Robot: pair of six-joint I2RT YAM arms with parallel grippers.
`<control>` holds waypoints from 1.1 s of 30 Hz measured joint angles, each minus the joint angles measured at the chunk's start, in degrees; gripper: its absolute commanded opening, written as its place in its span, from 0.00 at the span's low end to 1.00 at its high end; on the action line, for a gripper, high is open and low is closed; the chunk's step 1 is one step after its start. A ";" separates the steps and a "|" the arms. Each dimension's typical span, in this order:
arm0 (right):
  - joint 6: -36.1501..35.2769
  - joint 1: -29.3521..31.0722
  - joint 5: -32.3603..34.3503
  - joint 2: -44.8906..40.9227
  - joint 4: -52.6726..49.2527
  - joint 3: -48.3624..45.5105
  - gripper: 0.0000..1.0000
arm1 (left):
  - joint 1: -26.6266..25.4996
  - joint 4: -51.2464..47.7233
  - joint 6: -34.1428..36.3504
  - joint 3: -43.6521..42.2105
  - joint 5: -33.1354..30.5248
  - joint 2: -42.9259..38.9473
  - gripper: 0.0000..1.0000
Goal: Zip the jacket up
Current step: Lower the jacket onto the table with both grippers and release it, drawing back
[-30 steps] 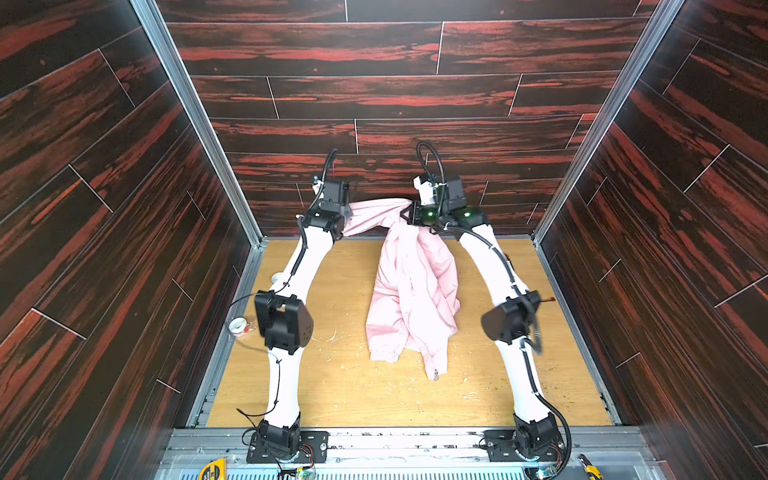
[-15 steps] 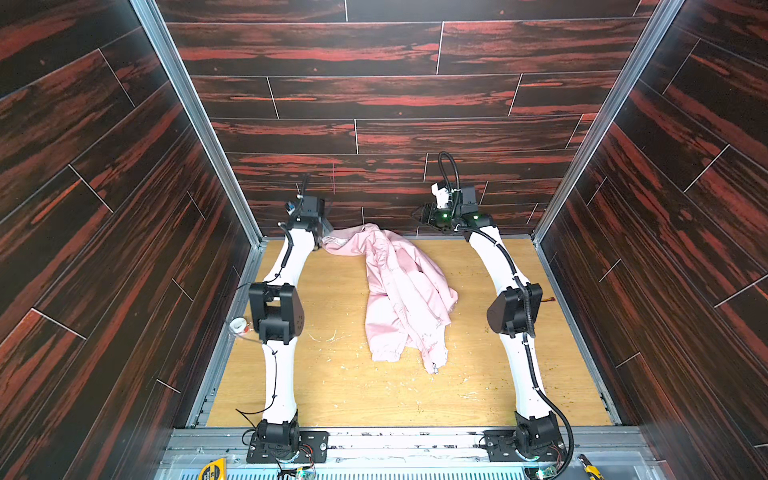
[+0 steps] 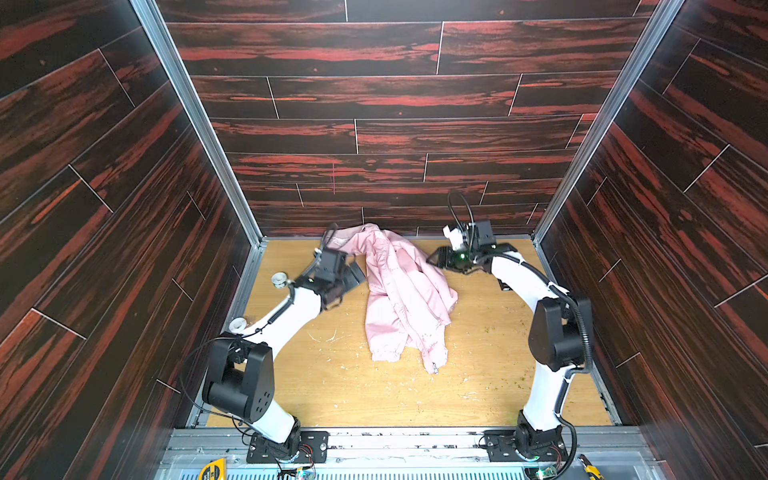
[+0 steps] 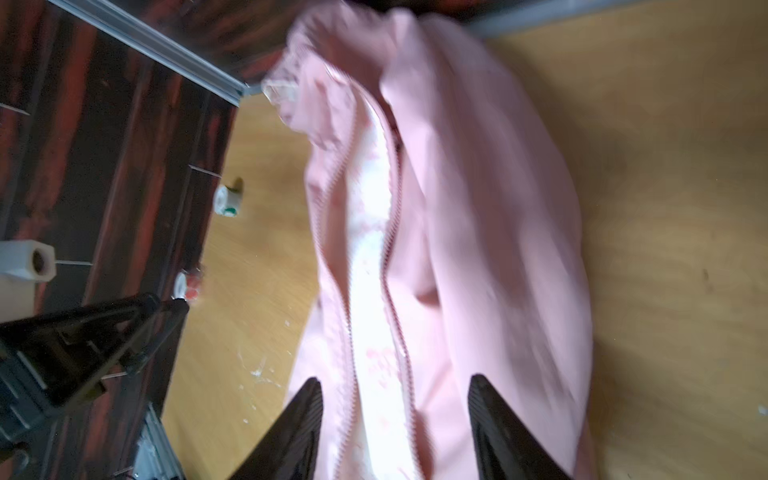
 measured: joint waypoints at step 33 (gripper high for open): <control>0.07 -2.49 6.36 -9.99 12.33 -17.97 0.65 | -5.11 20.68 -5.01 -8.48 6.38 15.15 0.00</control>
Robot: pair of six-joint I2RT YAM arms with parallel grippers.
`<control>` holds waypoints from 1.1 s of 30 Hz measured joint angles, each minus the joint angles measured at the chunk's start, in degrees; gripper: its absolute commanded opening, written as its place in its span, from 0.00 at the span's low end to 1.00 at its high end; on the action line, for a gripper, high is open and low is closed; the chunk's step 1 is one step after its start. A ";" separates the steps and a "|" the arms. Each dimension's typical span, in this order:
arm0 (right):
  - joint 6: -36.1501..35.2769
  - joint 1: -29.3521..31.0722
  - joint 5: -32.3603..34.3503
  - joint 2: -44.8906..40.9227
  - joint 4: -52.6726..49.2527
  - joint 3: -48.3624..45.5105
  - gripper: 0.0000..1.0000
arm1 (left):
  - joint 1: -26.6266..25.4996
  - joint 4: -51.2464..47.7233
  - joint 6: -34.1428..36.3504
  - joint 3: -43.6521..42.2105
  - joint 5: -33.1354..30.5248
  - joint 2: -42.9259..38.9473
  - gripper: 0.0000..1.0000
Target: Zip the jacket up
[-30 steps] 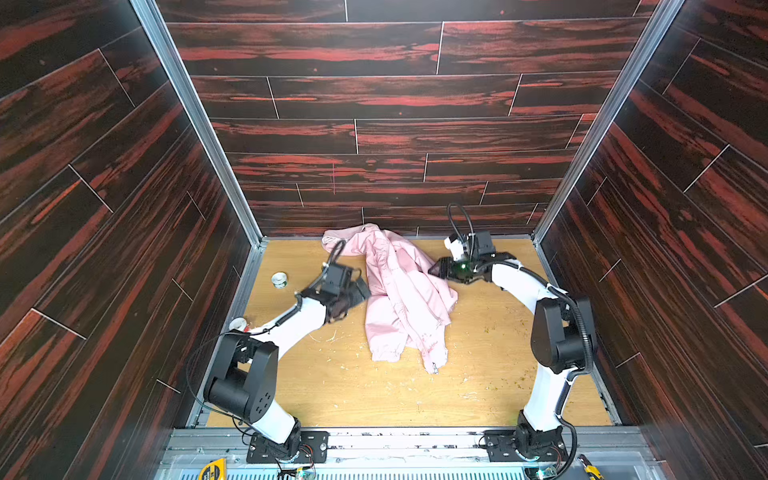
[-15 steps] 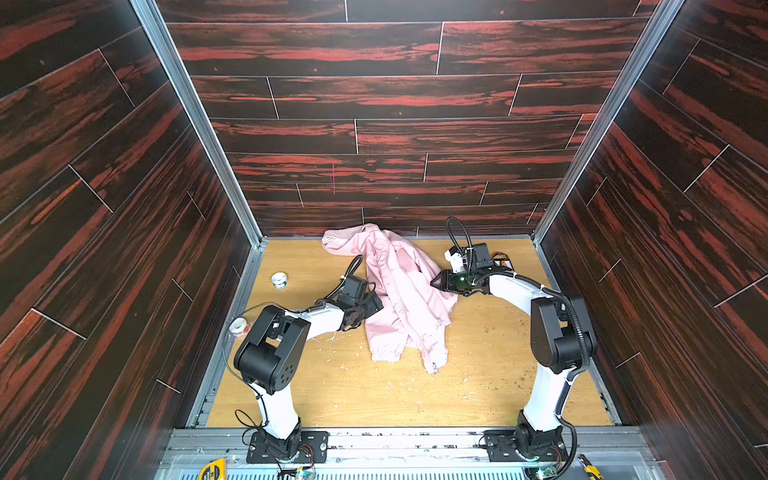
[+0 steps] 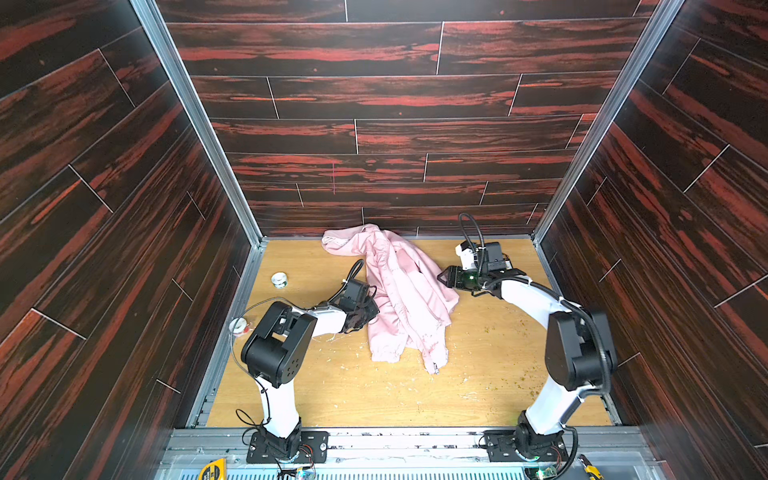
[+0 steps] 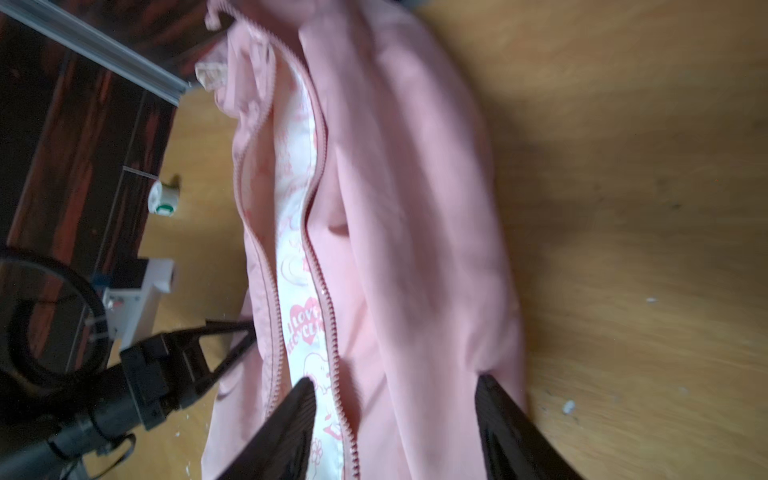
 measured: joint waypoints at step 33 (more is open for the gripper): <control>9.40 -0.04 -10.73 0.42 10.01 -12.26 0.00 | 11.52 -10.93 0.90 -11.06 -2.69 -20.96 0.00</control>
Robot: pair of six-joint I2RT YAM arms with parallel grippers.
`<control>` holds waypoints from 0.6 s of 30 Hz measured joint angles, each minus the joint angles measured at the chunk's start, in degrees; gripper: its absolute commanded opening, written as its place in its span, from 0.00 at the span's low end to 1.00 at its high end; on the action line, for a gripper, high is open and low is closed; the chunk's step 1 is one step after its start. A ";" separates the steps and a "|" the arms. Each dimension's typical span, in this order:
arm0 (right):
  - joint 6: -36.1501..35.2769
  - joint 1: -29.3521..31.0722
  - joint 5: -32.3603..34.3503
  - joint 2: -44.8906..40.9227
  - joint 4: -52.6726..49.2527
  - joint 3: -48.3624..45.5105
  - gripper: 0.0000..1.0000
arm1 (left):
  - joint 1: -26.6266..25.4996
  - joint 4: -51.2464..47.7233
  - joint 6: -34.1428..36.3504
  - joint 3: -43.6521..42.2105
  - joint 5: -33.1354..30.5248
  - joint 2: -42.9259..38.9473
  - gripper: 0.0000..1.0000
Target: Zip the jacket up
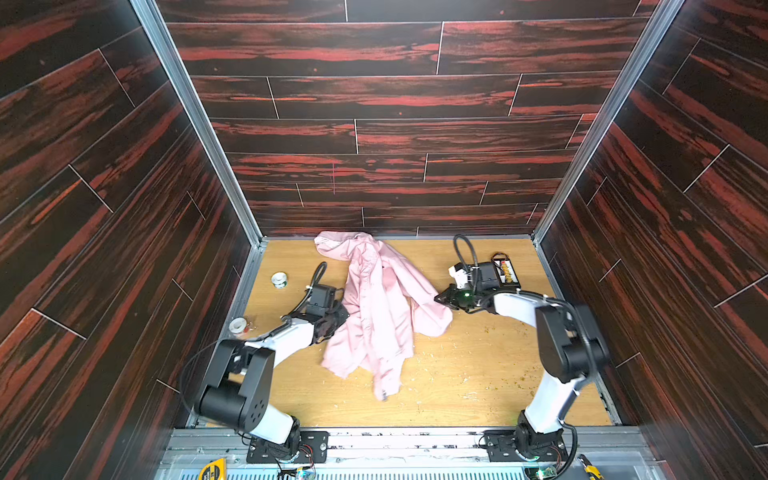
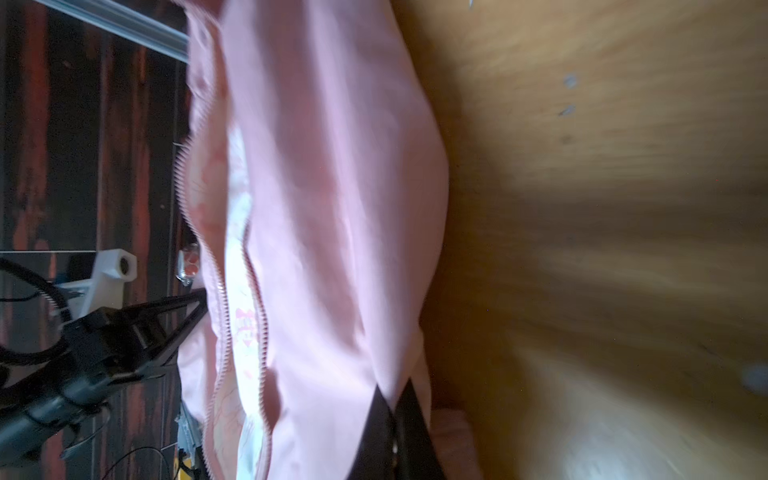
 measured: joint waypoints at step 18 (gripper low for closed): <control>-1.07 -12.46 3.13 -11.47 -9.42 0.83 0.38 | 2.73 -7.52 2.82 0.17 2.23 -2.91 0.00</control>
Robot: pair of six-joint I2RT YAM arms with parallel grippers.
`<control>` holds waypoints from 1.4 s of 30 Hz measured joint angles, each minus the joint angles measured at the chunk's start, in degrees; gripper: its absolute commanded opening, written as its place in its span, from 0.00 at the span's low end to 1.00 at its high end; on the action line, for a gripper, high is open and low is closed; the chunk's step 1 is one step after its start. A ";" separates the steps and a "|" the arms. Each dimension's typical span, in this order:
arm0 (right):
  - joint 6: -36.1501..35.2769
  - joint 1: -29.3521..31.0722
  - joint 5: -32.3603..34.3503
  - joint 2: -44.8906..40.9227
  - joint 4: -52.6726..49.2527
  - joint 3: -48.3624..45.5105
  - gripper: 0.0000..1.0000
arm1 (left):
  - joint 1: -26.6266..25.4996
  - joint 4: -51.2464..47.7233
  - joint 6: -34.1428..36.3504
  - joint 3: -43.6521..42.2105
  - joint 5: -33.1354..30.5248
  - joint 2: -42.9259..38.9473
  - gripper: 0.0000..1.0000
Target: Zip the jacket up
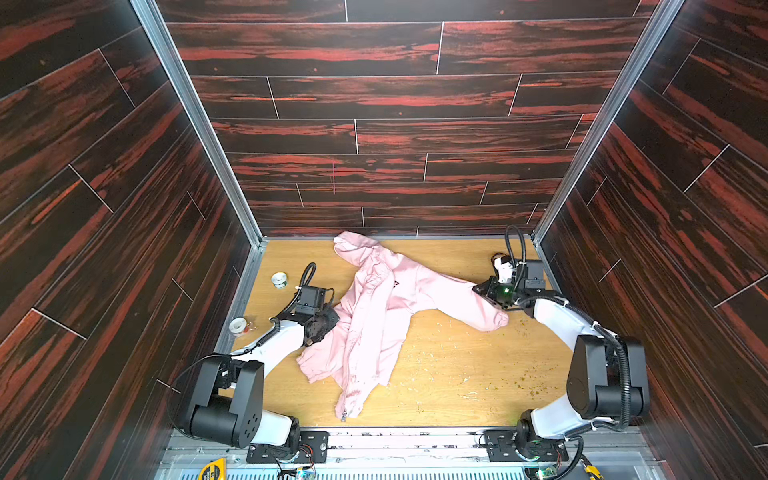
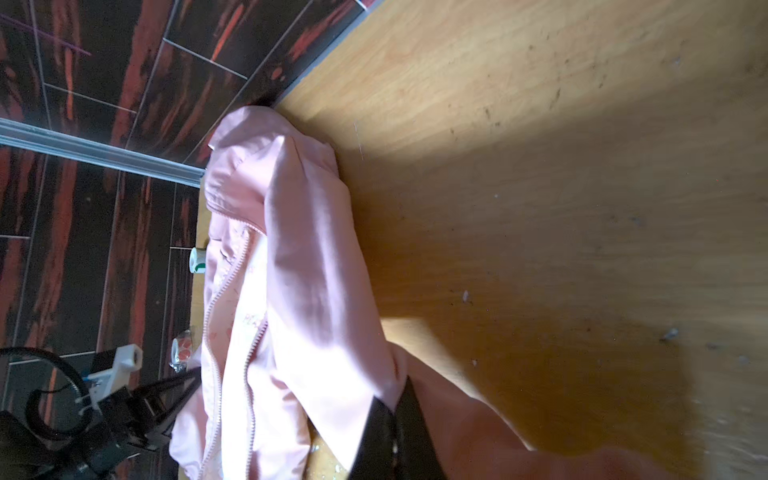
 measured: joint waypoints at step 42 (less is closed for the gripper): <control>17.57 33.24 6.56 16.76 19.26 -5.20 0.00 | 0.28 1.14 2.89 -0.44 2.78 0.81 0.47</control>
